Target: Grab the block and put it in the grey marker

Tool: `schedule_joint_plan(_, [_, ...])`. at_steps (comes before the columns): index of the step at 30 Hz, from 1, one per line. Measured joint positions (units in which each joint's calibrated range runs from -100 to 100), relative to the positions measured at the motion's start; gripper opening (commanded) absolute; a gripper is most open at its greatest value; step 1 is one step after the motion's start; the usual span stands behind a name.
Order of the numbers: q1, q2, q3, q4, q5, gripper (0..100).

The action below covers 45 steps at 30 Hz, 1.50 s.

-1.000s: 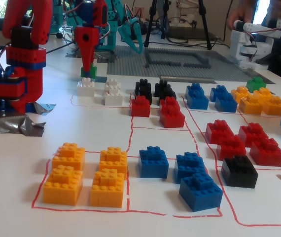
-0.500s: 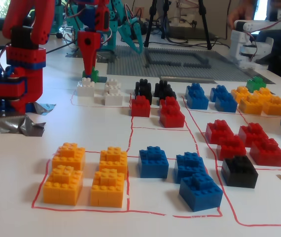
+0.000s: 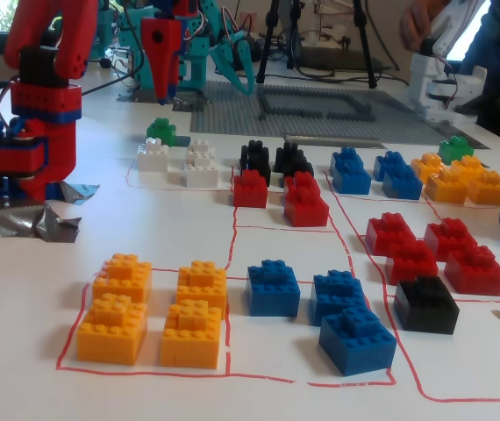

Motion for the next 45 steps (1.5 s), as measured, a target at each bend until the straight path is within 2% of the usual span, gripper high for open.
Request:
schedule_joint_plan(2, [0.1,-1.3,0.0,0.6,1.3,7])
schedule_joint_plan(3, [0.1,-2.3,0.0,1.2,2.0,0])
schedule_joint_plan(8, [2.0,-10.1,-0.2,5.7,3.7,0])
schedule_joint_plan(21, [16.3,-24.9,-0.1,8.8,3.6,0])
schedule_joint_plan(39, [48.4,-37.0,6.7,8.9,5.2,0])
schedule_joint_plan(45, [56.0,-39.1,9.5,8.9,3.5,0])
